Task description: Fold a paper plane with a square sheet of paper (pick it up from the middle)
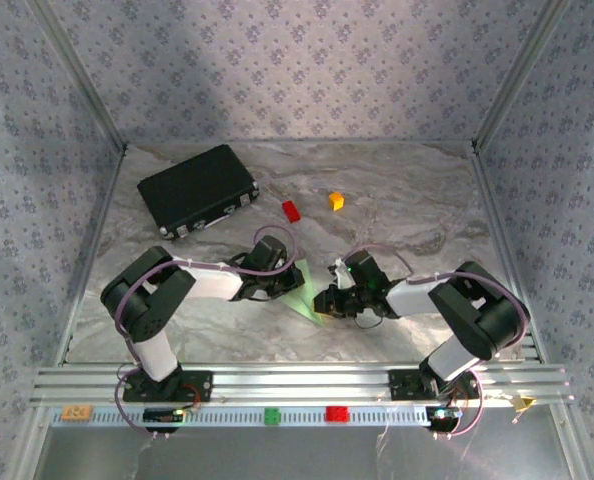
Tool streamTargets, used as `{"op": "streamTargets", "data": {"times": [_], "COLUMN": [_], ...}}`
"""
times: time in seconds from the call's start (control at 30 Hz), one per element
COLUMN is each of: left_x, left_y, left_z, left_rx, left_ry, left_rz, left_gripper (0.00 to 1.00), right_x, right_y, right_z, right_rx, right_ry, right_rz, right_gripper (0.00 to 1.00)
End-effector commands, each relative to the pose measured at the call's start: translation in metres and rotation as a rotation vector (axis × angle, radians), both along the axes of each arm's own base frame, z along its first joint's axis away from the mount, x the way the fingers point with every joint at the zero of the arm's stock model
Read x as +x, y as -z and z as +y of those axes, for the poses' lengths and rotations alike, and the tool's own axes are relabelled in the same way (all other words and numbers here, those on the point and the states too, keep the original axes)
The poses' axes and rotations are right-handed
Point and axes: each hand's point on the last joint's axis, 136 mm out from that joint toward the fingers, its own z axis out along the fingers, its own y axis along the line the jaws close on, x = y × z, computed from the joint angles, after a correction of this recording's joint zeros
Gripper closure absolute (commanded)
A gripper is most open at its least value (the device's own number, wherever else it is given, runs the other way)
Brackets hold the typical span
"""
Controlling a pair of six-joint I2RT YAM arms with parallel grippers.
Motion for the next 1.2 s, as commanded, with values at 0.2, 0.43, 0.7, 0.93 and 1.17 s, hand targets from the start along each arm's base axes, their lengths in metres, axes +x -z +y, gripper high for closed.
{"op": "streamTargets", "data": {"times": [0.2, 0.43, 0.7, 0.93, 1.17], "left_x": [-0.008, -0.009, -0.009, -0.009, -0.009], "left_y": [0.021, 0.022, 0.022, 0.021, 0.021], "left_z": [0.009, 0.010, 0.010, 0.010, 0.010], "left_rx": [0.047, 0.049, 0.049, 0.046, 0.047], "left_ry": [0.003, 0.003, 0.004, 0.004, 0.005], "left_rz": [0.047, 0.049, 0.051, 0.049, 0.048], "left_gripper": [0.92, 0.92, 0.92, 0.92, 0.92], "right_x": [-0.033, -0.033, -0.039, -0.043, -0.047], "right_y": [0.023, 0.019, 0.026, 0.030, 0.025], "right_z": [-0.019, -0.019, -0.030, -0.031, -0.035], "right_rx": [-0.064, -0.067, -0.121, -0.129, -0.133], "right_ry": [-0.040, -0.041, -0.027, -0.030, -0.023], "right_rz": [0.093, 0.088, 0.093, 0.107, 0.094], "right_gripper": [0.93, 0.87, 0.85, 0.93, 0.85]}}
